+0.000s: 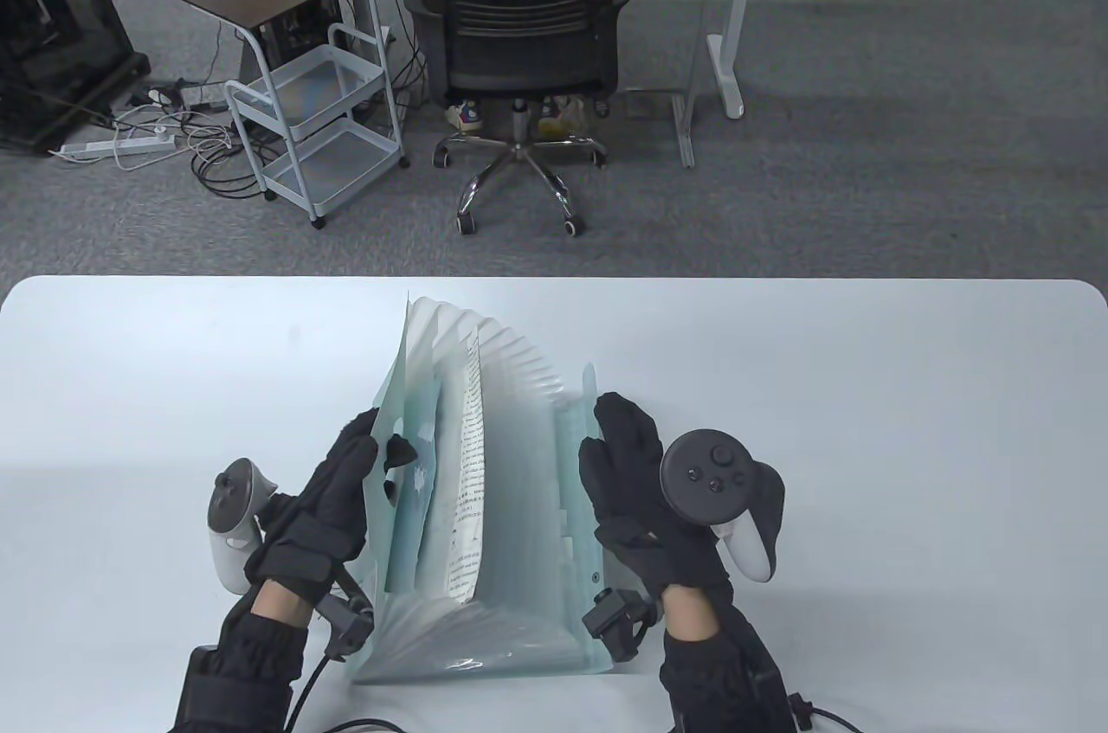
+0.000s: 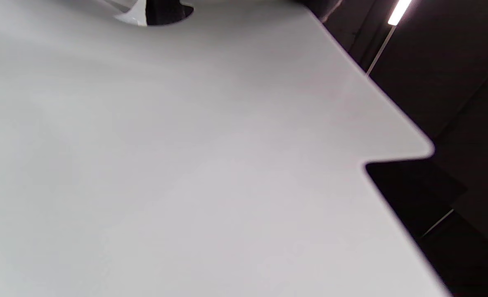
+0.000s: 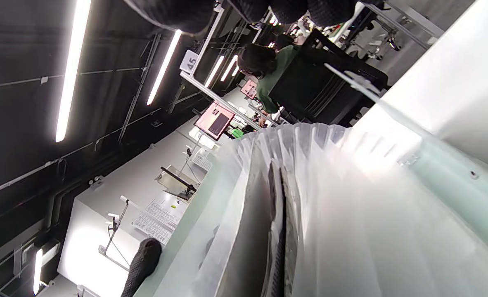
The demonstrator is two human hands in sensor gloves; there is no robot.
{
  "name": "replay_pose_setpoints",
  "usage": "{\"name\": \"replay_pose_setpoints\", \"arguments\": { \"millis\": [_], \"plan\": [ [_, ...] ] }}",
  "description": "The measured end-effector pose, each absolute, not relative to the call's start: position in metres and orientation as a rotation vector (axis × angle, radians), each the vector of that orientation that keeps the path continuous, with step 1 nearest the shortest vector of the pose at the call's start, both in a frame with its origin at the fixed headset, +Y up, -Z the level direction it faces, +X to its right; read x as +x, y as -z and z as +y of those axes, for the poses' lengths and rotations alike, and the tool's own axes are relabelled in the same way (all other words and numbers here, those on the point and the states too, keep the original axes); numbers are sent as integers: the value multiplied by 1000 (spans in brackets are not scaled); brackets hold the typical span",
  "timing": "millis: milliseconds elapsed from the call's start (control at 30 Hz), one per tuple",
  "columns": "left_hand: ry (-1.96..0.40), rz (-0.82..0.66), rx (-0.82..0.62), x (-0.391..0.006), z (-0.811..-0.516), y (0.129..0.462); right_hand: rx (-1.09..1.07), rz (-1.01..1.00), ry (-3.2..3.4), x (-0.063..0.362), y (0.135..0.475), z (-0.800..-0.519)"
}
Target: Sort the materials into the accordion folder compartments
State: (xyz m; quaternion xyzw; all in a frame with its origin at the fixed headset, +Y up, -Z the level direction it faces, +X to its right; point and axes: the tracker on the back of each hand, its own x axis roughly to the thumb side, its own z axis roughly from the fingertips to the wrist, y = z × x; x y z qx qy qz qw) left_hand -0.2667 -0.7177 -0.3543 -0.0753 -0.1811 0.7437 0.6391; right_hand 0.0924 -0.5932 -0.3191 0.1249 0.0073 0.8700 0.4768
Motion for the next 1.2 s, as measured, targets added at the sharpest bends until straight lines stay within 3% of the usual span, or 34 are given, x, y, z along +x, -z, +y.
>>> {"name": "replay_pose_setpoints", "arguments": {
  "millis": [600, 1200],
  "plan": [
    [-1489, -362, -129, -260, -697, 349, 297, 56, -2106, 105, 330, -608],
    [-1105, -172, -116, -229, -652, 345, 344, 69, -2059, 107, 327, -605]
  ]
}}
